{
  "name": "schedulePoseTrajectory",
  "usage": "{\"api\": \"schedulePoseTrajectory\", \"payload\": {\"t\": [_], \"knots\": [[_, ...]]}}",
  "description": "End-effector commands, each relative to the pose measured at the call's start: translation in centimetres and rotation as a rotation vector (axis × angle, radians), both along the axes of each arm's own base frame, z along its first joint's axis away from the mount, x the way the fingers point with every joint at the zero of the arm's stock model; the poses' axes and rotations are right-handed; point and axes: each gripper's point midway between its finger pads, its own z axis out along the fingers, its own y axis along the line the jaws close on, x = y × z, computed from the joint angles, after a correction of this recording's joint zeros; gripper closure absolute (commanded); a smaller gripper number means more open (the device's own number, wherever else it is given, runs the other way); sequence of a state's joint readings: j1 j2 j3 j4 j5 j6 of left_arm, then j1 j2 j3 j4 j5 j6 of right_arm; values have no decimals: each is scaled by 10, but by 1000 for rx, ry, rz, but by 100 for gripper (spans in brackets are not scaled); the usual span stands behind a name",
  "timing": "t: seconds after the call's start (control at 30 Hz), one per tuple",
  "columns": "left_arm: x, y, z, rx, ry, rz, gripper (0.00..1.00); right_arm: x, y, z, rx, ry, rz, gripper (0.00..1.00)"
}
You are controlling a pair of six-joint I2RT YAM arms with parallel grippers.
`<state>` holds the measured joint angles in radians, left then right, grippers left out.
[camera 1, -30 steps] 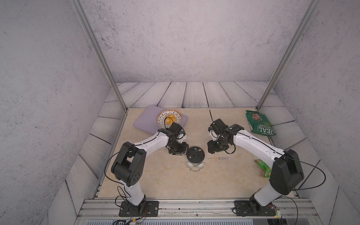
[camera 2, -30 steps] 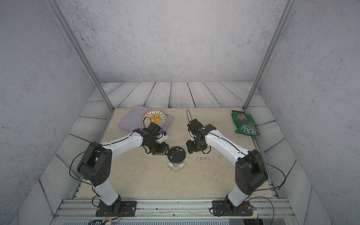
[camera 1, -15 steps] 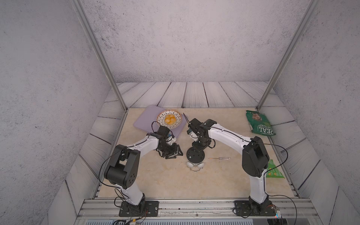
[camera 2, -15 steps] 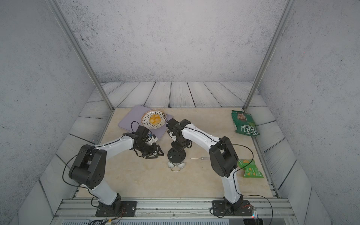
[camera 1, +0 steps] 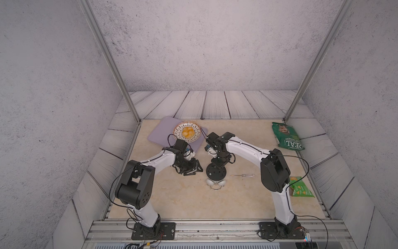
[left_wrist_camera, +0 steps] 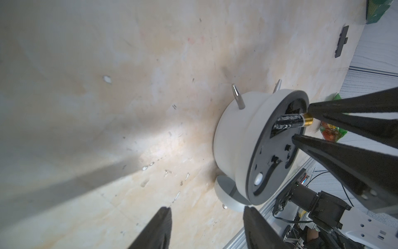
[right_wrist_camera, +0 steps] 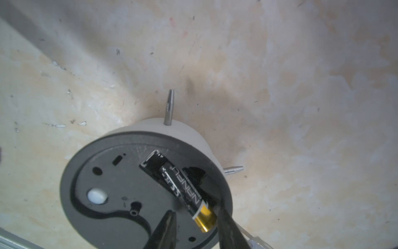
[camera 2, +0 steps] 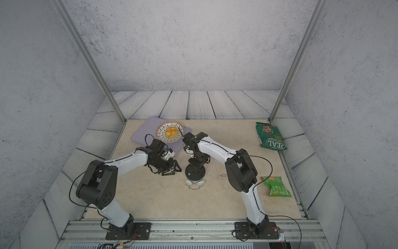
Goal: Remove the battery from the alarm
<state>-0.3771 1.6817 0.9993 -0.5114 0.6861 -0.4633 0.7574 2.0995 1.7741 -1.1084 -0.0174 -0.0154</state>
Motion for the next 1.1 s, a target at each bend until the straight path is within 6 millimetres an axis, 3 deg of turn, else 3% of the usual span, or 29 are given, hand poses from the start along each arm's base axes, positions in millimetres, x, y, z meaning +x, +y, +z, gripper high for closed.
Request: {"api": "schedulePoseTrajectory", "payload": {"t": [0.0,0.33,0.5,0.83,1.07], "knots": [[-3,-1,-3,-10,21,2,41,-5,1,-8,-21,42,31,64],[-4,0,-6,-8,30,11,41,-22,3,-21,-35,118,70,79],[-4,1,-4,-2,19,9,41,-18,6,-1,2,73,78,99],[-1,8,4,46,-36,-7,41,-22,-6,47,27,6,31,100],[0,12,11,95,-86,-36,40,-21,-48,62,31,-92,-176,100]]}}
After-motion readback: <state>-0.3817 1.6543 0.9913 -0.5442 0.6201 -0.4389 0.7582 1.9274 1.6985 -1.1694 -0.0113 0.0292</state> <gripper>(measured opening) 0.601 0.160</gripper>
